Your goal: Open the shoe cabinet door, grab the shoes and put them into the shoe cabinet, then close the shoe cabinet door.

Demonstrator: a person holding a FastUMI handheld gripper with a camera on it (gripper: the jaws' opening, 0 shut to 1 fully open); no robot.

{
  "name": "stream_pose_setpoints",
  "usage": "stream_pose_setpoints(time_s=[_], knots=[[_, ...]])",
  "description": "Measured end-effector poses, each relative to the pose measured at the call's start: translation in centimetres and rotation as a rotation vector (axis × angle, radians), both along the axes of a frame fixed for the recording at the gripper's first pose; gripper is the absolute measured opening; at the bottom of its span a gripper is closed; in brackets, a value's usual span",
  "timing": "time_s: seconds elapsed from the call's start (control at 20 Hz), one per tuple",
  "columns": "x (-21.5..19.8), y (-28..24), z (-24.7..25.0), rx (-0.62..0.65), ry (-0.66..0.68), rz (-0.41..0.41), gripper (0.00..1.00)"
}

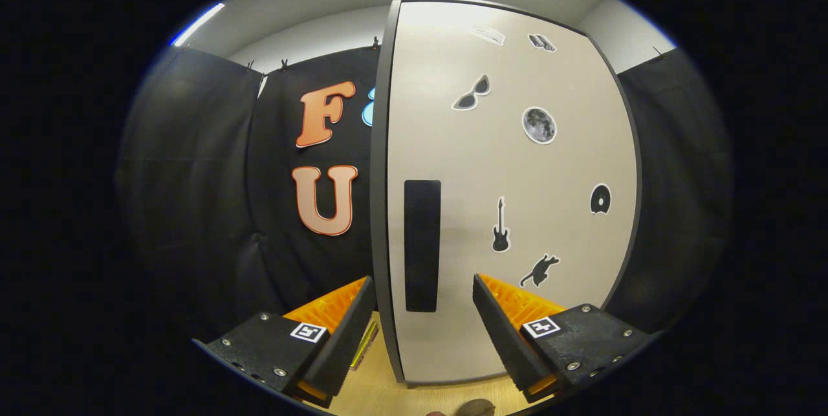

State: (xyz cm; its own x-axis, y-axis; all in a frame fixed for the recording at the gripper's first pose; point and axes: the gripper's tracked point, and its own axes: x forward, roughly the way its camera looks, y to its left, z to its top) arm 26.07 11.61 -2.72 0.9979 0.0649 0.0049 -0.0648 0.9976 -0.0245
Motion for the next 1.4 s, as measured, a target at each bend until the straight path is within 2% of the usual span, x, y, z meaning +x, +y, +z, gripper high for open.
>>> stream_pose_setpoints(time_s=[0.4, 0.55, 0.7, 0.8, 1.2, 1.4], knots=[[4.0, 0.2, -0.1, -0.008, 0.0, -0.016, 0.92], [4.4, 0.1, -0.3, -0.02, -0.003, -0.035, 0.78], [4.3, 0.6, -0.5, -0.006, 0.007, -0.028, 0.47], [4.3, 0.5, -0.4, -0.004, 0.006, -0.028, 0.37], [2.4, 0.0, -0.2, 0.035, 0.027, -0.049, 0.3], [1.1, -0.5, -0.3, 0.045, 0.033, -0.042, 0.3]])
